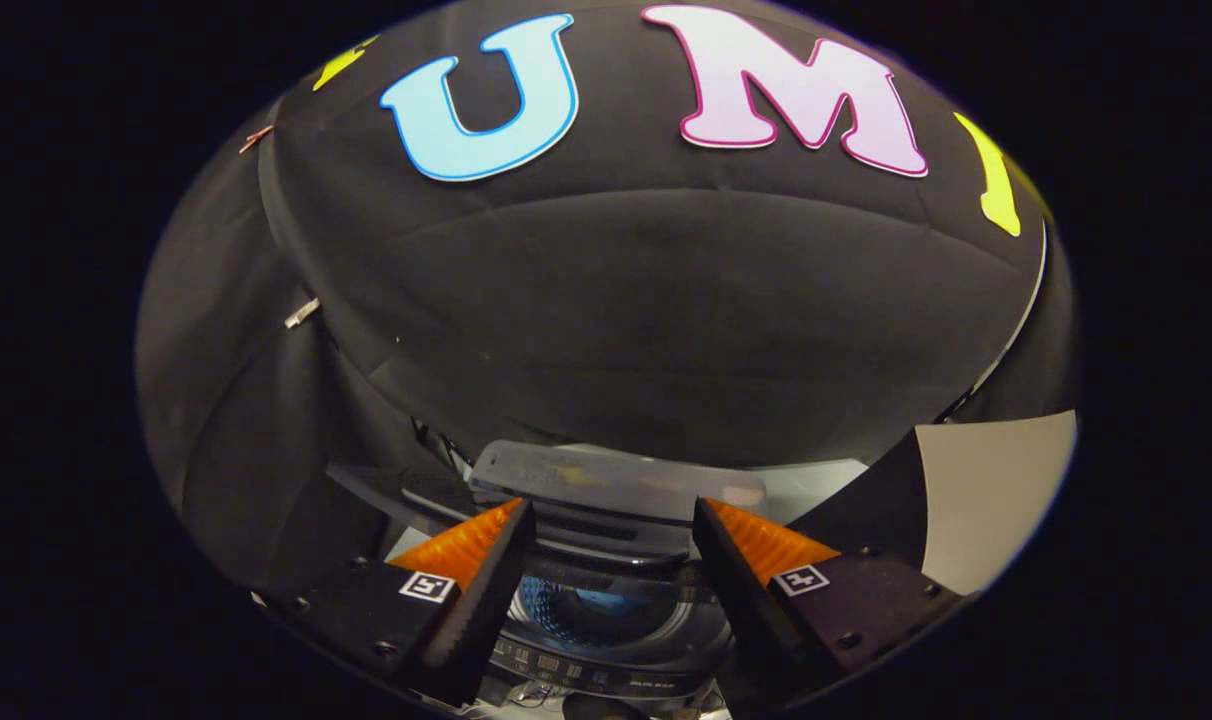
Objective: Put the clothes into the washing machine and then close the washing machine lid.
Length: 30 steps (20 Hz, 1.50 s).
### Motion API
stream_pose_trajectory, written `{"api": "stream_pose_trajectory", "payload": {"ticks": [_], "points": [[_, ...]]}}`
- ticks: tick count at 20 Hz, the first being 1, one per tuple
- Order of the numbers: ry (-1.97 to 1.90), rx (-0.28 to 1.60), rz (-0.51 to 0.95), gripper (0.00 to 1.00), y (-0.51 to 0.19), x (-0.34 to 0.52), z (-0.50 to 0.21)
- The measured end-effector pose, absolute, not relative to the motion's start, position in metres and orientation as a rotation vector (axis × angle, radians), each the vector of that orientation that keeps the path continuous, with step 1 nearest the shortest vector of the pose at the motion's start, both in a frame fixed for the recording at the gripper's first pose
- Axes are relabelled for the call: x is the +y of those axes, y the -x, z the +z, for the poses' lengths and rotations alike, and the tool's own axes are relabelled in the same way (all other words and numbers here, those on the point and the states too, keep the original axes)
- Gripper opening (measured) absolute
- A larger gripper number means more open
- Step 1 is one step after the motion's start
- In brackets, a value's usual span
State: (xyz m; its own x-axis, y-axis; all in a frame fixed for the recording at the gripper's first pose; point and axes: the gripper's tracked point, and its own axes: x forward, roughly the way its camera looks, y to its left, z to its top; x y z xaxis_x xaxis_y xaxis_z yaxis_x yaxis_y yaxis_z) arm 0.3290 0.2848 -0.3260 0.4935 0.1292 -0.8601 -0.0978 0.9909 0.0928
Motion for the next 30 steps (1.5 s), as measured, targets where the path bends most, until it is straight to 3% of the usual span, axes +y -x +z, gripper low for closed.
{"api": "stream_pose_trajectory", "payload": {"ticks": [5,14,30], "points": [[-0.015,1.198,0.14,0.97,-0.299,0.286,-0.357],[0.005,1.168,0.158,0.97,-0.301,0.289,-0.351],[-0.021,0.937,0.252,0.97,-0.321,0.311,-0.305]]}}
